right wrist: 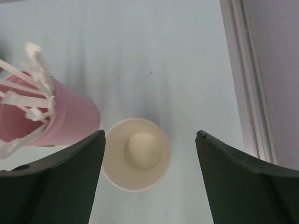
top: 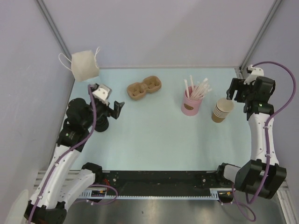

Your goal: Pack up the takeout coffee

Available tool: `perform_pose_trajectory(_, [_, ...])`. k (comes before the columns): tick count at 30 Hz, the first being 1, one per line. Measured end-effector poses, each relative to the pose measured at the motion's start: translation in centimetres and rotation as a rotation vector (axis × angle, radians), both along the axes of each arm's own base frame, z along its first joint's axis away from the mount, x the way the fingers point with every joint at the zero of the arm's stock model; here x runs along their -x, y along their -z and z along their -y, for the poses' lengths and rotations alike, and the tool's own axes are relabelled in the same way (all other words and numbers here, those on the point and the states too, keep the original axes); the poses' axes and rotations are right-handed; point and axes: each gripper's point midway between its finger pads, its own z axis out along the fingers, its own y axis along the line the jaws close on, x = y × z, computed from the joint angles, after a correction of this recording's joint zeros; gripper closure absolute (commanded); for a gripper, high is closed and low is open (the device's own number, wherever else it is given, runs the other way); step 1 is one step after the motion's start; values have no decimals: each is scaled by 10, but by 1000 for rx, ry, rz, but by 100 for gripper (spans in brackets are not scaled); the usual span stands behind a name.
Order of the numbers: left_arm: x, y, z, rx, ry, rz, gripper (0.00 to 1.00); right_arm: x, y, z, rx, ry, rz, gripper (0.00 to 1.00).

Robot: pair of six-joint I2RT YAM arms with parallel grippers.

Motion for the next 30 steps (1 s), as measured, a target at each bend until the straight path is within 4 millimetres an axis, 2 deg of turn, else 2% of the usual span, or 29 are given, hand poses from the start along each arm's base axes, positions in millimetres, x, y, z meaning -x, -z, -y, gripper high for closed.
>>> perform_pose_trajectory(2, [1,39,2,-59,25,-87,1,1,14,11,-26,38,-48,21])
perform_pose_trajectory(8, [8,86,9,-129,96,-169,1,0,44,23,-53,79,-145,30])
perform_pose_trajectory(11, [11,121,10,-146,115,-217,1,-2,55,24,-60,80,-177,41])
perform_pose_trajectory(13, [13,143,10,-150,120,-252,1,-3,63,25,-65,84,-200,45])
perform_pose_trajectory(16, [15,165,14,-150,141,-281,1,-3,69,27,-67,91,-220,50])
perform_pose_trajectory(18, [15,177,16,-151,158,-305,1,-3,70,28,-63,97,-223,52])
perform_pose_trajectory(24, [13,193,21,-154,183,-350,1,-3,74,32,-66,108,-235,57])
perform_pose_trajectory(30, [14,193,22,-153,189,-351,0,-4,86,36,-80,113,-267,62])
